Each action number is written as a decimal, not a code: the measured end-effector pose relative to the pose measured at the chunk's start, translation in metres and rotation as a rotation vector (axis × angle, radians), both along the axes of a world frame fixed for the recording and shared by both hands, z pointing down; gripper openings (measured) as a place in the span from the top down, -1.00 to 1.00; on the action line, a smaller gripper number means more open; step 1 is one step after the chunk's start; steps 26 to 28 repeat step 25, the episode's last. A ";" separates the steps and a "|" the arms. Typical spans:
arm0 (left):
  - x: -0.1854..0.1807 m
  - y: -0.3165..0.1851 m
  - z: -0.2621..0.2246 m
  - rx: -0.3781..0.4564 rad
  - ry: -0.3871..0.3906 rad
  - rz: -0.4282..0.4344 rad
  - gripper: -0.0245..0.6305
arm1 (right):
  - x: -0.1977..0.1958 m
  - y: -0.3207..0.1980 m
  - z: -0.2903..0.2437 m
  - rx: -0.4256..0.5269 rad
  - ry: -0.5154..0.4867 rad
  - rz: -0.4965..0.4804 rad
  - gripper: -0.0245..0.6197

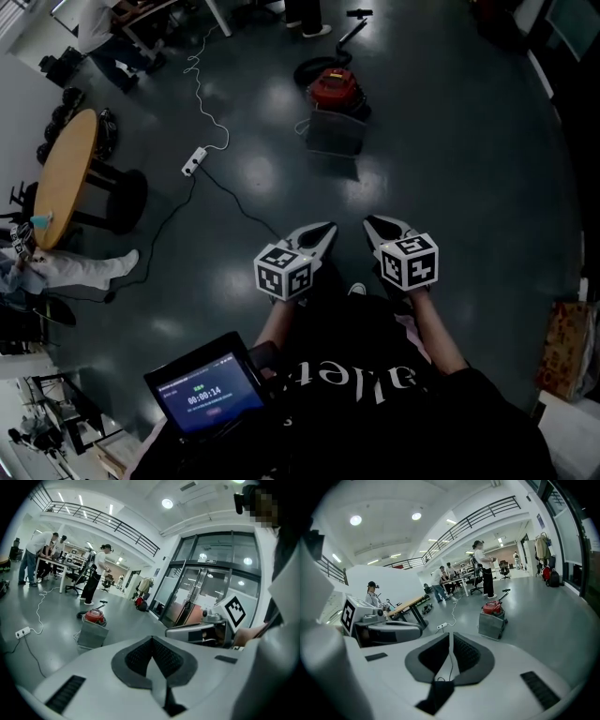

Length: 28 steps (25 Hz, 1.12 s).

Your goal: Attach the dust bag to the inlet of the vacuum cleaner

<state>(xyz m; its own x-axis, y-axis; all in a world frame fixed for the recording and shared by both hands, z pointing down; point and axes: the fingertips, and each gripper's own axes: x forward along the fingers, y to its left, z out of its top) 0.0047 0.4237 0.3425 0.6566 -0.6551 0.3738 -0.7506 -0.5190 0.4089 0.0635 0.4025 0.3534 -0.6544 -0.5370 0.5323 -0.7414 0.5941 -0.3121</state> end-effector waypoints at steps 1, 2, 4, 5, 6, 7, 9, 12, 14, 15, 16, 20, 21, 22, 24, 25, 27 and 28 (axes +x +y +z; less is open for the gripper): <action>0.002 0.000 -0.001 0.001 -0.001 0.006 0.91 | 0.001 0.000 -0.002 0.003 0.000 -0.002 0.80; 0.004 -0.001 -0.002 0.003 -0.001 0.011 0.91 | 0.002 -0.001 -0.003 0.006 0.001 -0.004 0.80; 0.004 -0.006 -0.003 0.006 -0.003 0.017 0.91 | 0.001 -0.004 -0.003 0.011 0.009 -0.010 0.80; 0.004 -0.008 -0.004 0.007 -0.003 0.019 0.91 | 0.000 -0.006 -0.002 0.011 0.013 -0.013 0.80; 0.003 -0.010 -0.003 0.006 -0.004 0.019 0.91 | -0.001 -0.007 -0.001 0.009 0.013 -0.013 0.80; 0.002 -0.011 -0.003 0.005 -0.005 0.019 0.91 | -0.001 -0.007 0.000 0.005 0.009 -0.011 0.80; 0.001 -0.011 -0.002 0.003 -0.007 0.019 0.91 | -0.001 -0.008 0.001 -0.001 -0.002 -0.006 0.80; -0.001 -0.012 0.000 -0.003 -0.008 0.016 0.91 | -0.001 -0.010 0.002 -0.008 -0.008 -0.001 0.80; 0.000 -0.011 0.002 -0.009 -0.008 0.016 0.91 | 0.000 -0.011 0.004 -0.012 -0.011 0.001 0.80; 0.000 -0.011 0.003 -0.012 -0.007 0.017 0.91 | 0.000 -0.011 0.004 -0.014 -0.011 0.002 0.80; 0.000 -0.011 0.003 -0.014 -0.007 0.017 0.91 | 0.001 -0.012 0.005 -0.017 -0.011 0.002 0.80; -0.001 -0.017 0.005 -0.020 -0.004 0.012 0.91 | -0.001 -0.016 0.008 -0.028 -0.010 -0.002 0.80; -0.001 -0.018 0.006 -0.021 -0.005 0.012 0.91 | 0.000 -0.018 0.009 -0.029 -0.010 -0.002 0.80; -0.001 -0.020 0.006 -0.022 -0.006 0.012 0.91 | 0.000 -0.019 0.009 -0.030 -0.010 -0.002 0.80; 0.001 -0.023 0.007 -0.023 -0.007 0.013 0.91 | 0.003 -0.022 0.010 -0.031 -0.010 -0.001 0.80; 0.002 -0.025 0.007 -0.024 -0.007 0.014 0.91 | 0.004 -0.024 0.010 -0.032 -0.011 0.000 0.80; 0.002 -0.025 0.007 -0.024 -0.007 0.014 0.91 | 0.004 -0.024 0.010 -0.032 -0.011 0.000 0.80; 0.002 -0.025 0.007 -0.024 -0.007 0.014 0.91 | 0.004 -0.024 0.010 -0.032 -0.011 0.000 0.80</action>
